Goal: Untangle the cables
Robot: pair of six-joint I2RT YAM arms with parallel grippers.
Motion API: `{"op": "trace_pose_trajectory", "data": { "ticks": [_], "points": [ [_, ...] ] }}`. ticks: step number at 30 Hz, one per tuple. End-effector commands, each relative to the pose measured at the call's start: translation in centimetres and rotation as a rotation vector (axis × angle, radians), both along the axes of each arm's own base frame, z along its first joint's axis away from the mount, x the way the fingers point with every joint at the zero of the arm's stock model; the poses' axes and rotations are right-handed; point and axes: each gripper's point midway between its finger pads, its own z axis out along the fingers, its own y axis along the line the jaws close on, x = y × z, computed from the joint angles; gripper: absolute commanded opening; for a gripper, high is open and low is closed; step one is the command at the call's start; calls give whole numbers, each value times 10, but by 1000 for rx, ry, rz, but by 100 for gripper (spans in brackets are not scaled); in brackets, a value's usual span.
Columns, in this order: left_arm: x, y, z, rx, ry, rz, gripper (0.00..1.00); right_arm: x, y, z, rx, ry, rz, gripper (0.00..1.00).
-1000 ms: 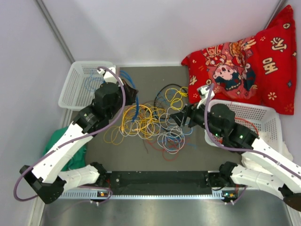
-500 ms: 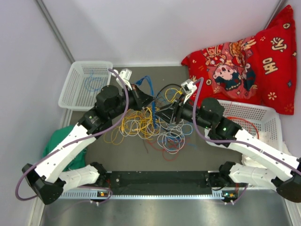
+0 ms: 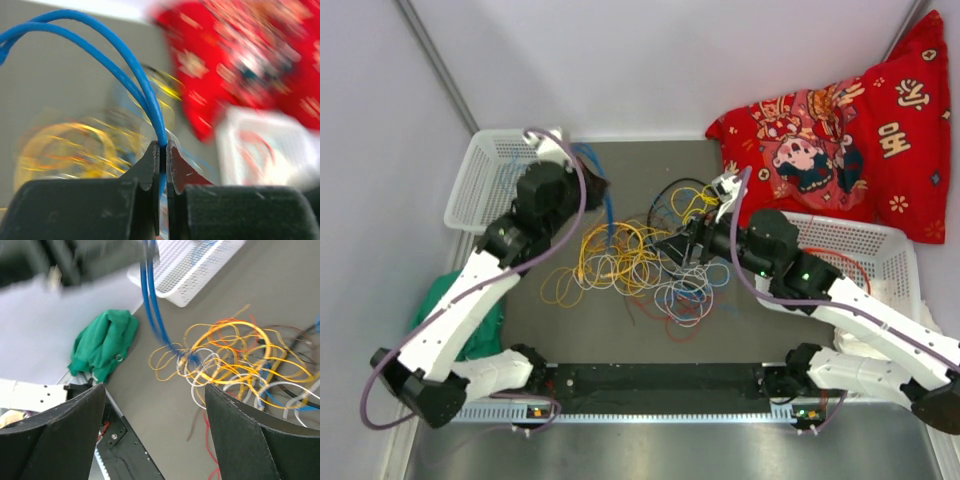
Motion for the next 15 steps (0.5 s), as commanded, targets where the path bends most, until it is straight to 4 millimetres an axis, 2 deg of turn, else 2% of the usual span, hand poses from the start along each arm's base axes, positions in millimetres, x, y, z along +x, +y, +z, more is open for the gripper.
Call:
{"op": "trace_pose_trajectory", "data": {
  "ticks": [1, 2, 6, 7, 8, 10, 11, 12, 13, 14, 15],
  "points": [
    [68, 102, 18, 173, -21, 416, 0, 3, -32, 12, -46, -25, -119, 80],
    [81, 130, 19, 161, -12, 494, 0, 2, -35, 10, -54, -25, -127, 80],
    [113, 182, 22, 179, -9, 690, 0, 3, -50, 2, -99, -17, -175, 80],
    [126, 187, 20, 178, -8, 711, 0, 3, -51, 2, -106, -21, -179, 80],
    [135, 203, 17, 171, 4, 748, 0, 3, -53, -1, -119, -15, -181, 80],
    [157, 212, 8, 119, 38, 748, 0, 3, -53, -3, -137, -20, -180, 80],
    [164, 231, 5, 100, 51, 785, 0, 3, -53, -4, -145, -18, -176, 80],
    [171, 237, 3, 78, 58, 791, 0, 3, -52, -3, -148, -19, -173, 80],
    [184, 230, -1, 39, 70, 747, 0, 3, -52, -4, -153, -19, -171, 80],
    [191, 251, 4, 21, 45, 781, 0, 4, -52, -6, -165, -21, -169, 80],
    [195, 254, 7, 13, 31, 783, 0, 4, -51, -10, -176, -18, -166, 80]
  ]
}}
